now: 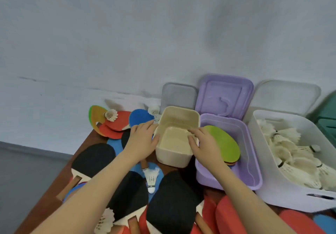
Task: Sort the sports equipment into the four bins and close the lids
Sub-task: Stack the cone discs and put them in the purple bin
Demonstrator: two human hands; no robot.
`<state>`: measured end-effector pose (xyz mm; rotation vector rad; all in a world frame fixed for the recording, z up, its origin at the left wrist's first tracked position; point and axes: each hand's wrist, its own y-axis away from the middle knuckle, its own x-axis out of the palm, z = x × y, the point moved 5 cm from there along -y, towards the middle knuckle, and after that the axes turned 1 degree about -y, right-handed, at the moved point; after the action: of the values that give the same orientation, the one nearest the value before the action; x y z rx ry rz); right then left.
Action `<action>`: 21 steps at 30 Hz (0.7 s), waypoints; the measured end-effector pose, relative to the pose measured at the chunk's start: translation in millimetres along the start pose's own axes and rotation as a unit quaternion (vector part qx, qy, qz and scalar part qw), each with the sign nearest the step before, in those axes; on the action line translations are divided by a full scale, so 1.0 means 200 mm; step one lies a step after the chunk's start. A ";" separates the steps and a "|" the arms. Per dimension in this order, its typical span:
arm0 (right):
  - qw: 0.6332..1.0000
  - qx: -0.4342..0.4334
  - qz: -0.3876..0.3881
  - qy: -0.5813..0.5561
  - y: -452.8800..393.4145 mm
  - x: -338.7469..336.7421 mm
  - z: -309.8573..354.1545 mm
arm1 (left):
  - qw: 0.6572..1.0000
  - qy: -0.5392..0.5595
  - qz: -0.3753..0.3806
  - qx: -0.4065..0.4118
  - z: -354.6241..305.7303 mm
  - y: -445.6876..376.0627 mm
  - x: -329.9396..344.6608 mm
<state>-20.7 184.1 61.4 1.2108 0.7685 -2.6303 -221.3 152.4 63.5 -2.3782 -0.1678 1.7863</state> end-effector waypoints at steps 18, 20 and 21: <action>0.947 0.202 0.246 0.051 0.40 0.93 0.21 | 0.984 0.063 0.162 -0.031 0.89 0.65 0.18; 0.962 0.182 0.201 0.035 0.40 0.92 0.24 | 0.983 0.054 0.173 -0.032 0.92 0.72 0.18; 0.966 0.175 0.187 0.029 0.40 0.92 0.25 | 0.982 0.042 0.185 -0.025 0.93 0.74 0.17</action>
<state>-149.7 104.4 -79.6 1.3615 0.0609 -2.4783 -391.1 24.4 -49.3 -2.6542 0.2600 1.8384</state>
